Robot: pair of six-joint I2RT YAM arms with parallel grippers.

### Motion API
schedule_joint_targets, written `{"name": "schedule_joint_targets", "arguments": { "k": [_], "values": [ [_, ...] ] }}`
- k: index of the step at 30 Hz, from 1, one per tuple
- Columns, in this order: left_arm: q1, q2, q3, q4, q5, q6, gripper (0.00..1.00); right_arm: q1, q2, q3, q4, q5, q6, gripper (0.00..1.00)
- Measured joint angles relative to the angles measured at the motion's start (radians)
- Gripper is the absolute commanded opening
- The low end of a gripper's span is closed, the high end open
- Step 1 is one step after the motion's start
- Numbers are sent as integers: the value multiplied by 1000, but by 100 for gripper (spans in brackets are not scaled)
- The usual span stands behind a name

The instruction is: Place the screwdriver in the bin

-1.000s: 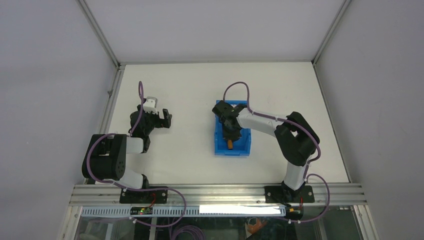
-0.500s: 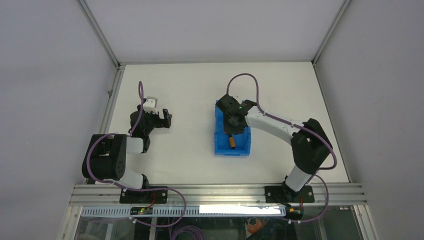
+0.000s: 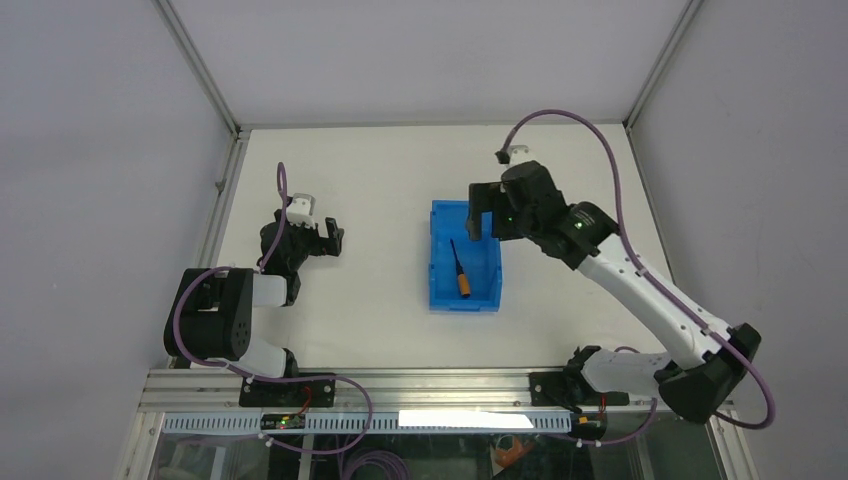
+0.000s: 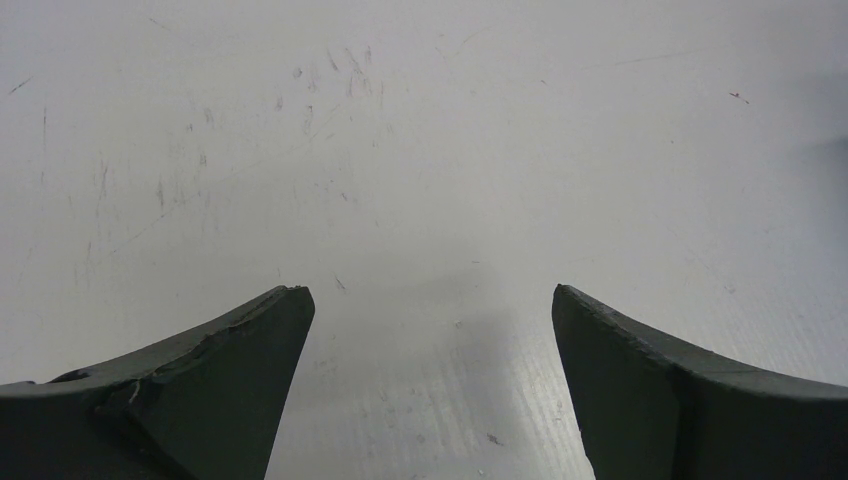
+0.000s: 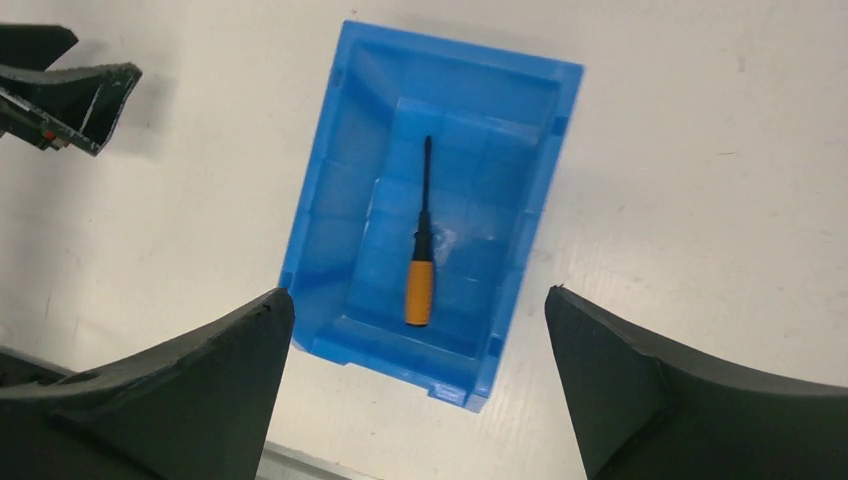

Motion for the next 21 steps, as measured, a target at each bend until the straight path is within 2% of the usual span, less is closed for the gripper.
{"name": "schedule_joint_targets", "arguments": {
  "k": [8,16,21],
  "values": [
    [0,0,0,0,0,0,99,-134,-175,-180,79,-8,-109,99],
    [0,0,0,0,0,0,99,-378,-312,-495,243,4,-114,99],
    [0,0,0,0,0,0,99,-407,-361,-663,349,22,-95,99]
  ]
}}
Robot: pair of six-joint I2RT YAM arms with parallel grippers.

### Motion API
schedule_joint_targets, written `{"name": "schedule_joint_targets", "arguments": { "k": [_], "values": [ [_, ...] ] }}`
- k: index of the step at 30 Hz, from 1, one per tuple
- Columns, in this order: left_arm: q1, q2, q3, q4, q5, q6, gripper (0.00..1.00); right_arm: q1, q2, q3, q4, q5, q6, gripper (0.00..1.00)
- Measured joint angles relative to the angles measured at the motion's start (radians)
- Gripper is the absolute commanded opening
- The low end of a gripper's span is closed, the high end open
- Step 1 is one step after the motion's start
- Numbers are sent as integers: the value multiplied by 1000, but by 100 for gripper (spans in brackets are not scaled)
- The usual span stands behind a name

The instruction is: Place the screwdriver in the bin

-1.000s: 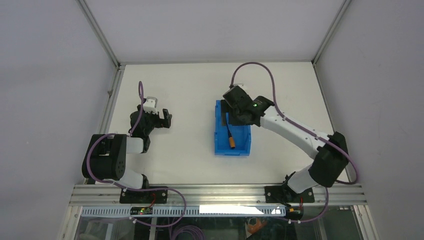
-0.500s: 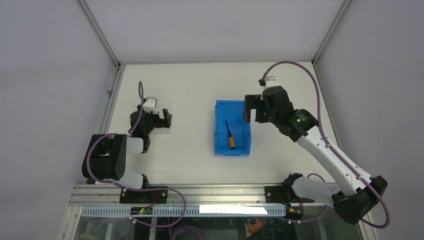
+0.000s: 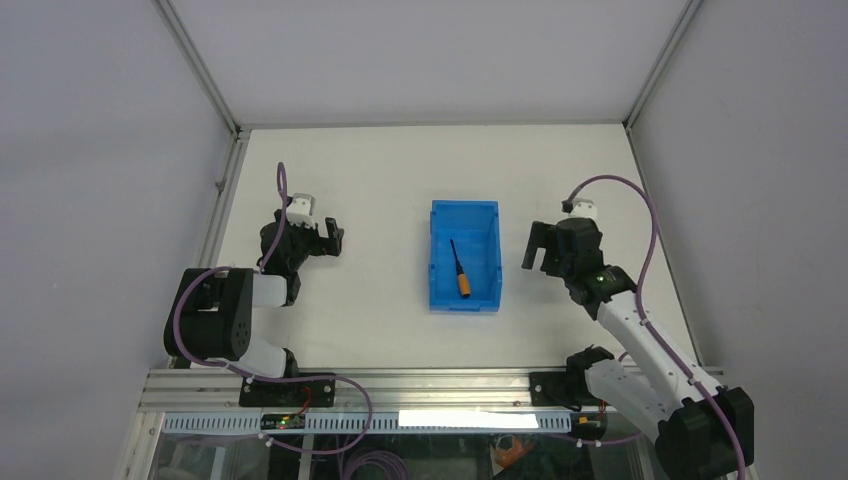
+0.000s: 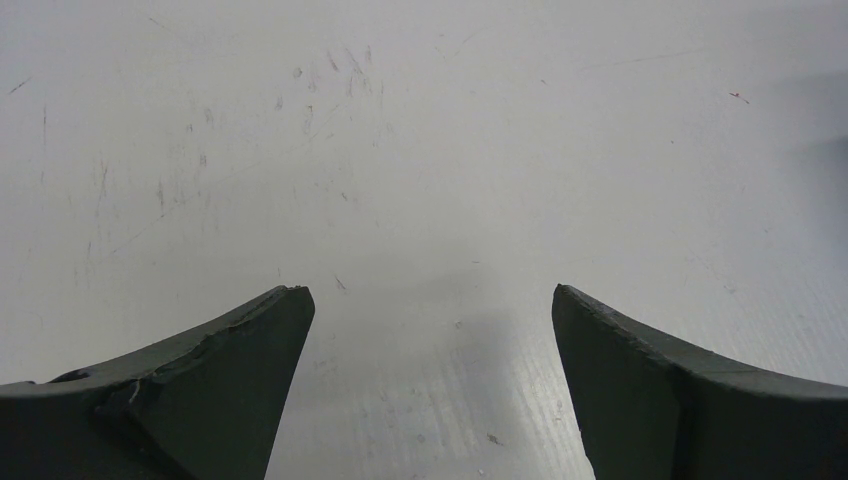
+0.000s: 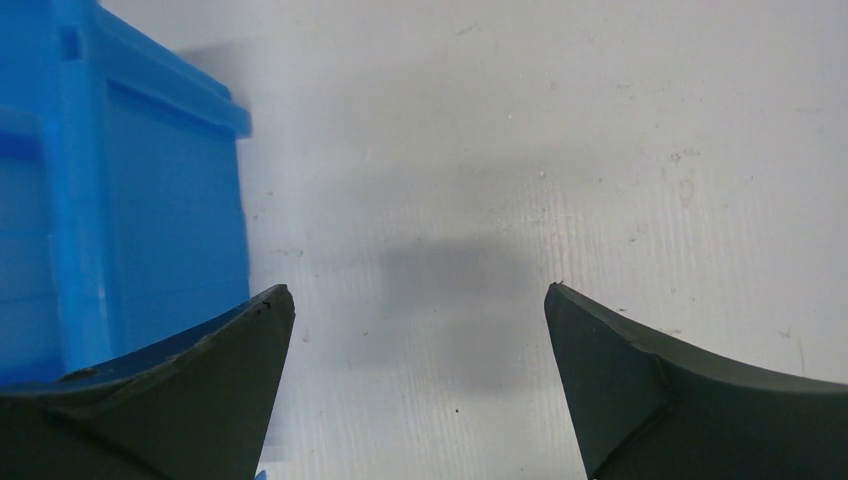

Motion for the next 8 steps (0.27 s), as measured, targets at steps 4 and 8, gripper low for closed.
{"name": "schedule_joint_targets", "arguments": {
  "k": [4,8],
  "values": [
    [0,0,0,0,0,0,99,0,24,-55,37,31,26,99],
    [0,0,0,0,0,0,99,0,42,-55,81,41,28,99]
  ]
}}
